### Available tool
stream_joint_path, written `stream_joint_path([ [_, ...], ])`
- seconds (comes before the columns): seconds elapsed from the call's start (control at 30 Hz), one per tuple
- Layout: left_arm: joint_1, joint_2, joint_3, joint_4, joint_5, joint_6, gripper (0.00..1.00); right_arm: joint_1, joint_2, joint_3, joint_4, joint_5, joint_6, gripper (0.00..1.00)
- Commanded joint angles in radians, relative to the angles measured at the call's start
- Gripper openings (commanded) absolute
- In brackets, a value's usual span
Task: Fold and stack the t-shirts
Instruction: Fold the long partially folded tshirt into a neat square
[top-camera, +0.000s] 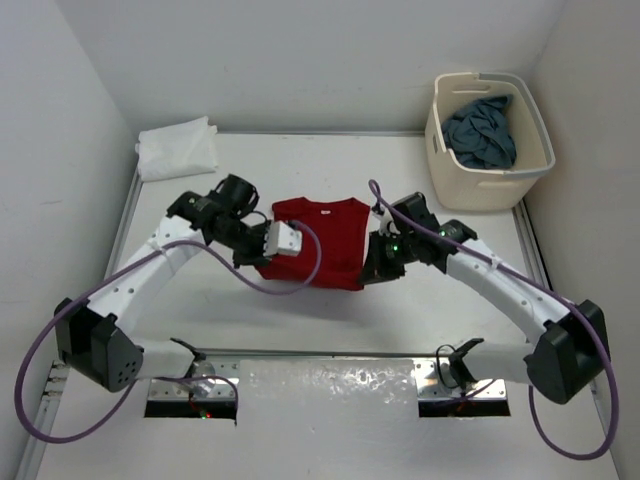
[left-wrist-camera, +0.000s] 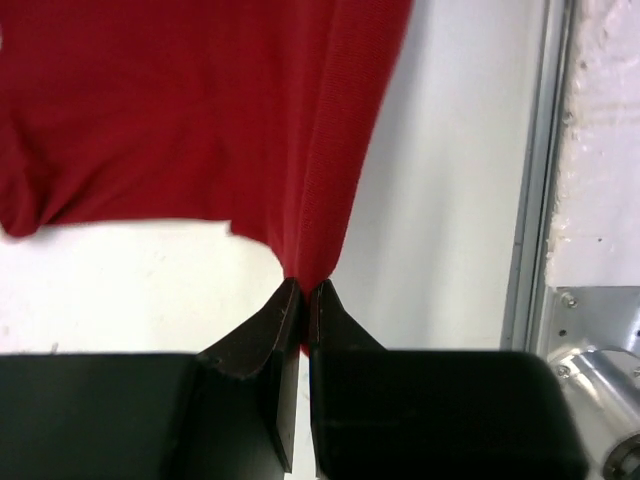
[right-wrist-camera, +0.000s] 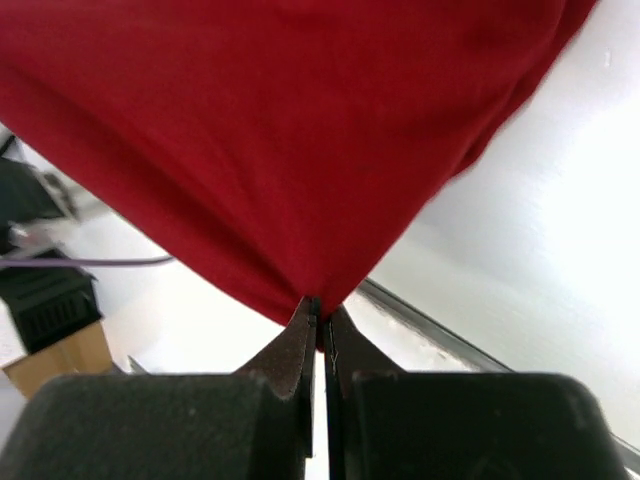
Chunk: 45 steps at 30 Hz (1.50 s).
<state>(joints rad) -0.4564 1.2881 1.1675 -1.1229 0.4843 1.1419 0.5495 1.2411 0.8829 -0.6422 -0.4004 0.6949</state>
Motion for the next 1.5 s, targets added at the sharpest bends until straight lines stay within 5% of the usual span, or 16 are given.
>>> stream_joint_path([
  [0.0,0.083,0.078,0.143,-0.06,-0.012,-0.082,0.0,-0.036,0.064,0.129,-0.105,0.023,-0.023,0.0],
  [0.4,0.179,0.457,0.474,0.247,-0.105,-0.332,0.0,-0.22,0.543,0.603,-0.04,0.092,-0.087,0.0],
  [0.63,0.196,0.652,0.65,0.337,-0.155,-0.416,0.0,-0.309,0.572,0.568,0.068,0.156,-0.032,0.0],
  [1.13,0.188,0.882,0.75,0.52,-0.193,-0.521,0.0,-0.356,0.773,0.662,0.153,0.307,0.023,0.0],
  [1.17,0.186,0.893,0.753,0.534,-0.2,-0.542,0.01,-0.358,0.797,0.689,0.154,0.316,0.026,0.0],
  [1.2,0.185,0.916,0.761,0.549,-0.21,-0.553,0.12,-0.359,0.811,0.709,0.145,0.351,0.026,0.0],
  [1.27,0.186,0.941,0.776,0.581,-0.236,-0.589,0.33,-0.359,0.853,0.755,0.131,0.382,0.014,0.17],
  [1.37,0.193,0.981,0.831,0.592,-0.329,-0.62,0.41,-0.362,0.92,0.833,0.168,0.362,-0.05,0.58],
  [1.47,0.22,0.984,0.897,0.589,-0.377,-0.666,0.49,-0.362,0.994,1.006,0.087,0.353,-0.147,0.73],
])
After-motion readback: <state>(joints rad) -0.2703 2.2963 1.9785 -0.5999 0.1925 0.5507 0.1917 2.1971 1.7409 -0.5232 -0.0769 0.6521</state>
